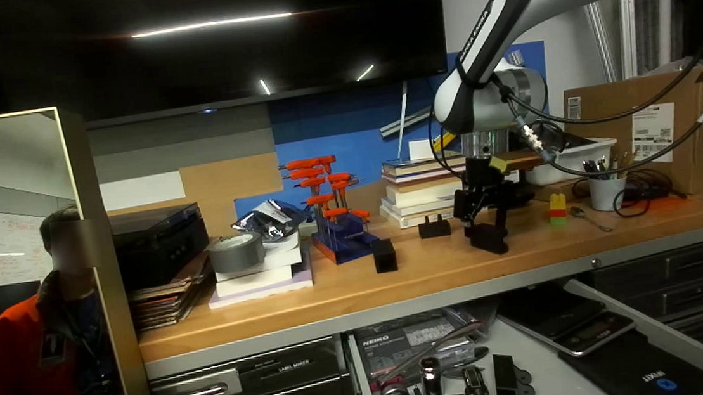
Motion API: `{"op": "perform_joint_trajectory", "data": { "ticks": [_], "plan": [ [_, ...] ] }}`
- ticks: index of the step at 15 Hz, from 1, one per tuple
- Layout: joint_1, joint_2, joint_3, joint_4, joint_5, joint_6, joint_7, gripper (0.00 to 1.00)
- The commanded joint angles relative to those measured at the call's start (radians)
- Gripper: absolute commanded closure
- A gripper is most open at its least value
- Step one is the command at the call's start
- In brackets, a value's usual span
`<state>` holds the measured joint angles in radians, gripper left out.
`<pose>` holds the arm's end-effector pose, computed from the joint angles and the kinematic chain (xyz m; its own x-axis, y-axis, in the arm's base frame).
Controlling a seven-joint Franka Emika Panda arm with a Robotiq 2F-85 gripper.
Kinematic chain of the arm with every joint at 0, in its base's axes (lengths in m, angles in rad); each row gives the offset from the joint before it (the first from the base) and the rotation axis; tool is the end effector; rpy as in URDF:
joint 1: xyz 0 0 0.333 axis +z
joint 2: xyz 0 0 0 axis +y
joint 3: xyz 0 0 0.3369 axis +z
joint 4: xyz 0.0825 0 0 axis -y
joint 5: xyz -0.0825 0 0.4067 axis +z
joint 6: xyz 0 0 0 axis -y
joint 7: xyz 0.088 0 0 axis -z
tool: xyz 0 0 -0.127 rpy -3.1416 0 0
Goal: Put the black objects in the drawer, then close it
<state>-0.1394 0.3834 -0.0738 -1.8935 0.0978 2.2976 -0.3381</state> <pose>0.6426 -0.1331 0.2890 0.9972 0.0656 0.0354 0.0669 -0.9971 -0.0372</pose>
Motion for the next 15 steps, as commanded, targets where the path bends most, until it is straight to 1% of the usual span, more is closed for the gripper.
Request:
{"op": "perform_joint_trajectory", "data": {
  "ticks": [1,15],
  "plan": [
    [-0.032,0.054,0.023,0.092,0.002,-0.05,-0.027,0.0],
    [-0.032,0.13,0.02,0.161,-0.054,-0.069,-0.011,0.0]
  ]
}}
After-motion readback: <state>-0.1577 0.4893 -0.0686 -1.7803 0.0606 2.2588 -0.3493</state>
